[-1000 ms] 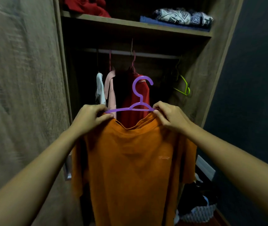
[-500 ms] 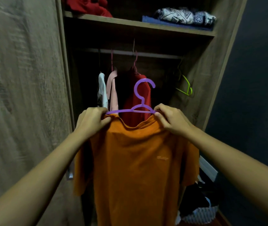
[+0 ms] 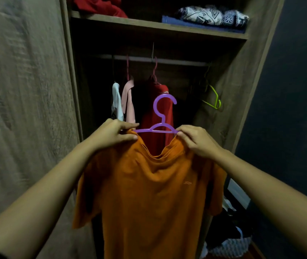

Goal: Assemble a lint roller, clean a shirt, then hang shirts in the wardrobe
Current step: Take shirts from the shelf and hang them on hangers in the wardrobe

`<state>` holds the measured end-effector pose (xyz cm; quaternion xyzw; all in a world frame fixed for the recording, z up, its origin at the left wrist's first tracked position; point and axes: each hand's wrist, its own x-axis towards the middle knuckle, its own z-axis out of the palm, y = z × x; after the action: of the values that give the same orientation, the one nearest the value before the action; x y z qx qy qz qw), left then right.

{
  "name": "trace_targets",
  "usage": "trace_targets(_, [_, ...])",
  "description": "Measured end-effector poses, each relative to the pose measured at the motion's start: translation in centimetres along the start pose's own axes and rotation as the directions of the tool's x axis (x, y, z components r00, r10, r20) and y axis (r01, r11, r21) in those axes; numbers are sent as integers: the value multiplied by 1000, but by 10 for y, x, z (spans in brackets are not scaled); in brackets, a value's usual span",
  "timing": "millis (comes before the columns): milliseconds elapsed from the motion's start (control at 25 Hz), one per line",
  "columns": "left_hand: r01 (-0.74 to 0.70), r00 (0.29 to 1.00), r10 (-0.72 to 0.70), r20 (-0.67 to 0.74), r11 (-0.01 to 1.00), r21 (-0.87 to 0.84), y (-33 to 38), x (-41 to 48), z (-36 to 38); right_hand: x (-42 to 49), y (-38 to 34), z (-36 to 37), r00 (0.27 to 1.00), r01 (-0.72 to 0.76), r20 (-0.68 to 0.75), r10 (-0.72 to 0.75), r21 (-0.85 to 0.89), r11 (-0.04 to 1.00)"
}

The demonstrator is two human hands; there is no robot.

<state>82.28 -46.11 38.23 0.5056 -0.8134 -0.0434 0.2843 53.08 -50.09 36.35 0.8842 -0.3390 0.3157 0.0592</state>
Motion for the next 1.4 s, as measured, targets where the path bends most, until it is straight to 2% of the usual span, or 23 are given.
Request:
trace_targets(40, [29,999,-28,-23,999,40,-5,1,1,-1,3,-2,1000,-24,-12,25,37,999])
trace_targets(120, [104,976,-82,-201,989,102,-15,-1,5,0,10,-6,998,-59,-10,60,70,996])
trace_targets(200, [243,900,-173,-399,961,131,-19,-2,9,4,15,-9,992,-126,25,124,66,990])
trace_targets(240, [276,879,-206,-430,956,105,-20,-1,11,6,17,-11,982,-183,53,179,103,978])
trace_targets(320, [258,895,-231,-382,966,22,-21,0,11,2,23,-17,960,-264,153,235,209,942])
trace_targets(400, [220,944,-234,-232,972,-83,-22,-2,1,-4,27,-21,943,-307,218,253,265,914])
trace_targets(480, [206,978,-210,2,959,-194,-21,-6,-13,-10,30,-17,935,-352,180,306,346,870])
trace_targets(560, [202,978,-187,89,956,-210,-23,-9,-23,-11,28,-13,927,-372,131,351,431,822])
trace_targets(680, [181,977,-207,-58,936,-302,-30,-15,-23,-5,29,-16,919,-383,120,374,491,782])
trace_targets(760, [193,960,-254,-119,905,-380,-30,-18,-21,-1,34,-18,926,-372,57,373,312,874])
trace_targets(800, [203,952,-274,-134,897,-392,-29,-20,-19,1,32,-17,929,-360,-12,369,186,914])
trace_targets(840, [210,942,-293,-163,895,-393,-26,-19,-16,4,27,-14,935,-329,-88,344,145,933])
trace_targets(880, [217,930,-307,-203,903,-371,-21,-17,-12,6,17,-8,936,-294,-145,320,175,940])
trace_targets(920, [226,916,-316,-247,916,-332,-13,-14,-6,10,3,-2,933,-287,-141,330,262,922])
trace_targets(960, [245,902,-321,-289,932,-268,-3,-9,1,16,-11,2,924,-331,-57,377,372,867])
trace_targets(1000, [269,888,-322,-328,942,-199,7,-4,10,22,-23,6,894,-415,65,443,491,766])
trace_targets(1080, [291,872,-302,-385,953,-88,26,5,30,34,-32,12,799,-543,231,555,673,501])
trace_targets(1200, [324,847,-318,-427,944,-60,56,17,57,42,-30,10,704,-559,274,655,782,275])
trace_targets(1280, [326,843,-305,-443,945,-31,75,26,70,45,-22,7,664,-542,268,698,816,202])
trace_targets(1400, [269,886,-256,-388,963,-22,94,49,78,50,2,-4,626,-494,209,752,851,175])
